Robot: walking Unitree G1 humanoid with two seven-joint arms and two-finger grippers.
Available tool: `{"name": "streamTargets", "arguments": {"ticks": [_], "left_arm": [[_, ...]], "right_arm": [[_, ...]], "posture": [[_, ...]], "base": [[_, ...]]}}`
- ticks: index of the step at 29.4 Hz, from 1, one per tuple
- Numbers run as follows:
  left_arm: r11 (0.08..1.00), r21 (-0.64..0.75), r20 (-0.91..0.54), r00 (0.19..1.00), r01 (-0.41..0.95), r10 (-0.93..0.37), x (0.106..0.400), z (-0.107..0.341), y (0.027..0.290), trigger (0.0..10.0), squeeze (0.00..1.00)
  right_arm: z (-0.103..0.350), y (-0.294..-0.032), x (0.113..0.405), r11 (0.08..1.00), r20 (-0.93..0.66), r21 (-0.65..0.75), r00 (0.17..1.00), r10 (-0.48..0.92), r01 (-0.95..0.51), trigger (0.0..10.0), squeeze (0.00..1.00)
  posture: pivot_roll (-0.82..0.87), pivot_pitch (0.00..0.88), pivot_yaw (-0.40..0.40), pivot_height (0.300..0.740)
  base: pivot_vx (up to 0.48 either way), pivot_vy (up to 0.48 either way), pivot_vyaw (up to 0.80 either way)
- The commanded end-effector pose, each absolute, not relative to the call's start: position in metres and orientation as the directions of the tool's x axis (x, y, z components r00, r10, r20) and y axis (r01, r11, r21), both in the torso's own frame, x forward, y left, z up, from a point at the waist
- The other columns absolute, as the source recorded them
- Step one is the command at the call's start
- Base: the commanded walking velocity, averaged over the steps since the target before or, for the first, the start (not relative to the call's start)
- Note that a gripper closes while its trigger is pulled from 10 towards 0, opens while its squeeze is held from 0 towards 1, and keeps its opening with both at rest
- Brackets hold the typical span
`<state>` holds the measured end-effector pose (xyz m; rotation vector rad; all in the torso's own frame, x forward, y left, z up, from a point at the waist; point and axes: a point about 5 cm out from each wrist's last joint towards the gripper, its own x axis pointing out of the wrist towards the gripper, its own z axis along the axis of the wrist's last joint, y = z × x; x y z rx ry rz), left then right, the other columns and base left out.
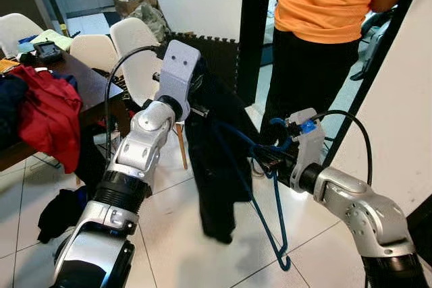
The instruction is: Hang hanger
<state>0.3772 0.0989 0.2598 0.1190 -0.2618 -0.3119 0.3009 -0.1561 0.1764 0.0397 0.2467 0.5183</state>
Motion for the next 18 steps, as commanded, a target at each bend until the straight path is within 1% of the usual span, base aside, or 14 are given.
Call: {"name": "streamTargets", "arguments": {"ticks": [1, 3, 5, 6, 9, 10, 11, 12, 15, 16, 17, 18], "left_arm": [[0.953, 0.122, 0.301, 0.904, 0.278, -0.302, 0.375, 0.278, 0.098, 10.0, 0.0], [0.952, 0.1, 0.305, 0.902, 0.288, -0.305, 0.374, 0.28, 0.095, 10.0, 0.0], [0.952, 0.1, 0.305, 0.902, 0.288, -0.305, 0.374, 0.28, 0.095, 10.0, 0.0], [0.947, 0.115, 0.285, 0.903, 0.3, -0.321, 0.374, 0.274, 0.092, 10.0, 0.0], [0.947, 0.115, 0.285, 0.903, 0.3, -0.321, 0.374, 0.274, 0.092, 10.0, 0.0], [0.924, 0.186, 0.237, 0.897, 0.335, -0.373, 0.371, 0.26, 0.083, 10.0, 0.0], [0.924, 0.186, 0.237, 0.897, 0.335, -0.373, 0.371, 0.26, 0.083, 10.0, 0.0], [0.91, 0.231, 0.218, 0.894, 0.343, -0.392, 0.37, 0.255, 0.08, 10.0, 0.0], [0.91, 0.231, 0.218, 0.894, 0.343, -0.392, 0.37, 0.255, 0.08, 10.0, 0.0], [0.896, 0.284, 0.207, 0.891, 0.34, -0.404, 0.37, 0.252, 0.079, 10.0, 0.0], [0.887, 0.312, 0.2, 0.89, 0.339, -0.411, 0.37, 0.251, 0.078, 10.0, 0.0], [0.887, 0.312, 0.2, 0.89, 0.339, -0.411, 0.37, 0.251, 0.078, 10.0, 0.0]], "right_arm": [[0.176, -0.157, 0.305, 0.885, -0.222, 0.083, 0.858, 0.464, -0.458, 10.0, 0.0], [0.183, -0.156, 0.312, 0.903, -0.165, 0.105, 0.888, 0.428, -0.416, 10.0, 0.0], [0.183, -0.156, 0.312, 0.903, -0.165, 0.105, 0.888, 0.428, -0.416, 10.0, 0.0], [0.196, -0.153, 0.314, 0.891, -0.075, 0.166, 0.896, 0.438, -0.422, 10.0, 0.0], [0.196, -0.153, 0.314, 0.891, -0.075, 0.166, 0.896, 0.438, -0.422, 10.0, 0.0], [0.225, -0.145, 0.309, 0.796, 0.134, 0.291, 0.847, 0.515, -0.53, 10.0, 0.0], [0.225, -0.145, 0.309, 0.796, 0.134, 0.291, 0.847, 0.515, -0.53, 10.0, 0.0], [0.235, -0.142, 0.304, 0.747, 0.212, 0.322, 0.814, 0.541, -0.581, 10.0, 0.0], [0.235, -0.142, 0.304, 0.747, 0.212, 0.322, 0.814, 0.541, -0.581, 10.0, 0.0], [0.241, -0.14, 0.301, 0.713, 0.26, 0.341, 0.791, 0.554, -0.612, 10.0, 0.0], [0.243, -0.142, 0.3, 0.703, 0.28, 0.359, 0.789, 0.546, -0.614, 10.0, 0.0], [0.243, -0.142, 0.3, 0.703, 0.28, 0.359, 0.789, 0.546, -0.614, 10.0, 0.0]], "posture": [[0.02, 0.018, 0.045, 0.74], [0.02, 0.016, 0.043, 0.74], [0.02, 0.016, 0.043, 0.74], [0.02, 0.016, 0.044, 0.74], [0.02, 0.016, 0.044, 0.74], [0.02, 0.018, 0.043, 0.74], [0.02, 0.018, 0.043, 0.74], [0.02, 0.018, 0.043, 0.74], [0.02, 0.018, 0.043, 0.74], [0.02, 0.022, 0.041, 0.74], [0.02, 0.022, 0.041, 0.74], [0.02, 0.022, 0.041, 0.74]], "base": [[0.0, 0.0, 0.0], [0.0, 0.0, 0.0], [0.0, 0.0, 0.0], [0.0, 0.0, 0.0], [0.0, 0.0, 0.0], [0.0, 0.0, 0.0], [0.0, 0.0, 0.0], [0.0, 0.0, 0.0], [0.0, 0.0, 0.0], [0.0, 0.0, 0.0], [0.0, 0.0, 0.0], [0.0, 0.0, 0.0]]}}
